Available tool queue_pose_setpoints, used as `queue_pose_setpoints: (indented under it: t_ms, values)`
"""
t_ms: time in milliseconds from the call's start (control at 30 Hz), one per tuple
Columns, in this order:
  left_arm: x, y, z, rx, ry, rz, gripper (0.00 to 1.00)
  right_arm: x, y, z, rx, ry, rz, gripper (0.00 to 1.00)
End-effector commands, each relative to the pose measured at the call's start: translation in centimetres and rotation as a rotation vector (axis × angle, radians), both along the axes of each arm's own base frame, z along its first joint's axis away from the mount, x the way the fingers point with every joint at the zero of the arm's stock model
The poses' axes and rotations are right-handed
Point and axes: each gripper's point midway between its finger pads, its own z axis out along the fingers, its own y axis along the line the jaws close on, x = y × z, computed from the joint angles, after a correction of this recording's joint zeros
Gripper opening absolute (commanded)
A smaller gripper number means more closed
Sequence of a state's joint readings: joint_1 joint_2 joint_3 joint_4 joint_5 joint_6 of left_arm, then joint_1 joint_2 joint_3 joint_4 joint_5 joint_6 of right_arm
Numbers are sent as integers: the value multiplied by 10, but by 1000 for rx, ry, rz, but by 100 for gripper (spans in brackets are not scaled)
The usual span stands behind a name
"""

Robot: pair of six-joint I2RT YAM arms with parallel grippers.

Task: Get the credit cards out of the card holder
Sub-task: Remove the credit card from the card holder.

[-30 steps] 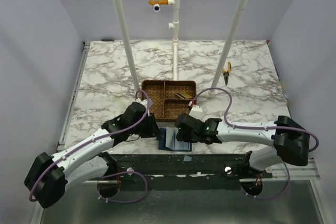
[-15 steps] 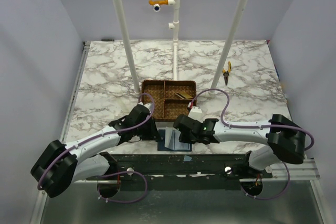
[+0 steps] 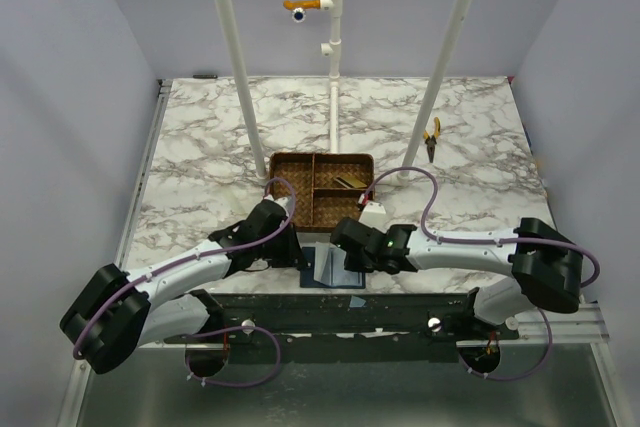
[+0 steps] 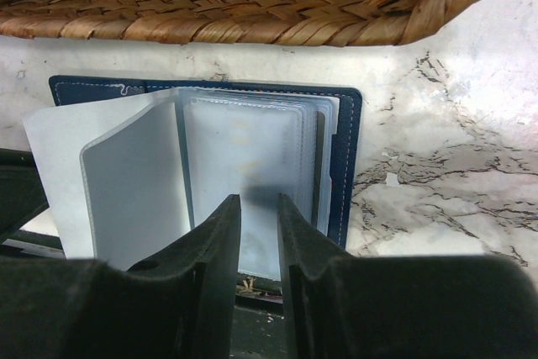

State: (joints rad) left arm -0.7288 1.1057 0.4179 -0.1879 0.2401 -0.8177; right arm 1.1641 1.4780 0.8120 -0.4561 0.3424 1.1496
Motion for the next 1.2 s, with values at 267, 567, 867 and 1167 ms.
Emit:
queue_pose_setpoints:
  t_ms: [267,567,867,1167]
  values:
    - [-2,1,-3,0,-2,1,13,3,16,-6,-1,12,39,23]
    - [-3,1,-3,-1,-1,2,13,1,27,-6,22,25,64,23]
    - [-3,1,-3,0,-3,2,12,6,-5,6,-43,-25,-12,23]
    - [-2,1,-3,-1,-3,4,12,2,-9,1,-55,-6,-13,23]
